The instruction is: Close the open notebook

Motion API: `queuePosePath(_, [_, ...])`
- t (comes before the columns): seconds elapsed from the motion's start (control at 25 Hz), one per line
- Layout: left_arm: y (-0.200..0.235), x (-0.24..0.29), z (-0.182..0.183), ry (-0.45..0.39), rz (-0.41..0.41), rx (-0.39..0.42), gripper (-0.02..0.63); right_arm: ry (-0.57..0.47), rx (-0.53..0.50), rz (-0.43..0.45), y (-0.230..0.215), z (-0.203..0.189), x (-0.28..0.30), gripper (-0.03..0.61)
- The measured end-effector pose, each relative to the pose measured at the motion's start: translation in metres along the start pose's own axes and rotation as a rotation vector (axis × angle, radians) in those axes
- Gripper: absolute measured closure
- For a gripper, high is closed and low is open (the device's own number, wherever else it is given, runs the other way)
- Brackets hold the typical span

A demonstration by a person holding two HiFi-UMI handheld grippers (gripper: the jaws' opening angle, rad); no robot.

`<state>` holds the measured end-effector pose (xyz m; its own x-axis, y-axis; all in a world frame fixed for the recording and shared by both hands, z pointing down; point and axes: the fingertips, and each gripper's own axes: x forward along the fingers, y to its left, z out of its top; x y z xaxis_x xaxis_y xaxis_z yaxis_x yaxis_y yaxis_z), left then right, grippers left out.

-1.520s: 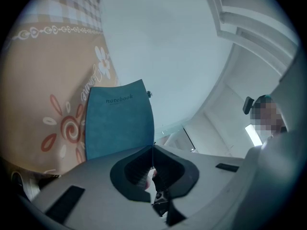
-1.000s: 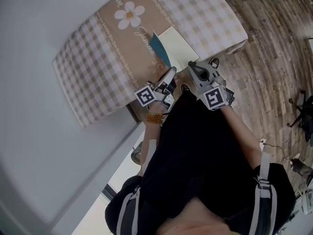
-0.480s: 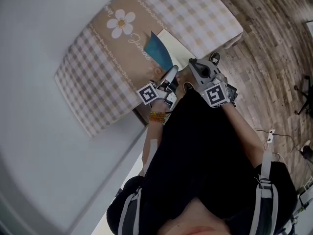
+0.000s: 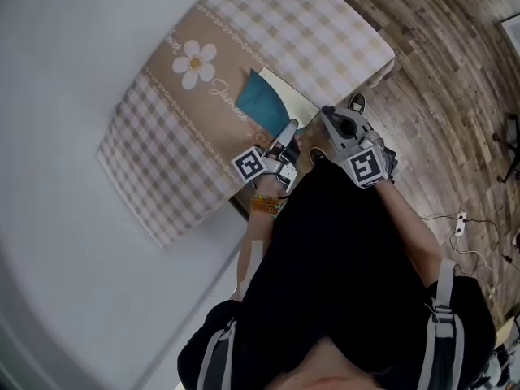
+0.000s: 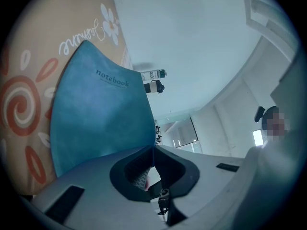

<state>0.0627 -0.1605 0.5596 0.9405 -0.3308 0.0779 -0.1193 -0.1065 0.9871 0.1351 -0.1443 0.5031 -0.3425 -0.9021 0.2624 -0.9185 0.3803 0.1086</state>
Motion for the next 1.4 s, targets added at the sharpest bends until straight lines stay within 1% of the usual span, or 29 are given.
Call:
queuePosePath(0.24, [0.01, 0.01, 0.004, 0.005, 0.074, 0.004, 0.589, 0.0, 0.04, -0.051, -0.018, -0.006, 0.0, 0.572])
queuePosePath(0.36, [0.011, 0.016, 0.003, 0.009, 0.081, -0.004, 0.588, -0.005, 0.034, -0.058, -0.024, -0.008, -0.003, 0.572])
queuePosePath(0.48, [0.016, 0.018, 0.001, 0.009, 0.101, -0.032, 0.586, -0.002, 0.05, -0.068, -0.026, -0.01, -0.007, 0.572])
queuePosePath(0.56, [0.017, 0.024, 0.0, 0.005, 0.096, -0.051, 0.584, -0.01, 0.061, -0.072, -0.027, -0.014, -0.01, 0.572])
queuePosePath(0.64, [0.019, 0.029, -0.004, 0.002, 0.109, -0.086, 0.583, 0.015, 0.068, -0.072, -0.027, -0.021, -0.014, 0.572])
queuePosePath(0.72, [0.021, 0.025, -0.003, -0.01, 0.139, -0.117, 0.583, 0.039, 0.087, -0.067, -0.024, -0.028, -0.012, 0.572])
queuePosePath(0.8, [0.022, 0.024, 0.003, -0.018, 0.155, -0.098, 0.583, 0.027, 0.105, -0.07, -0.029, -0.027, -0.008, 0.572])
queuePosePath(0.92, [0.026, 0.03, 0.001, -0.005, 0.168, -0.079, 0.581, 0.02, 0.102, -0.09, -0.043, -0.028, -0.013, 0.572])
queuePosePath(1.0, [0.028, 0.035, 0.001, -0.001, 0.172, -0.086, 0.578, 0.017, 0.103, -0.098, -0.047, -0.028, -0.012, 0.572])
queuePosePath(1.16, [0.031, 0.036, -0.005, -0.006, 0.189, -0.11, 0.577, 0.028, 0.12, -0.087, -0.042, -0.033, -0.014, 0.572])
queuePosePath(1.28, [0.033, 0.039, -0.002, -0.021, 0.194, -0.101, 0.574, 0.019, 0.112, -0.076, -0.041, -0.033, -0.009, 0.572])
queuePosePath(1.4, [0.035, 0.043, -0.007, -0.037, 0.192, -0.098, 0.568, 0.022, 0.115, -0.073, -0.045, -0.034, -0.013, 0.572])
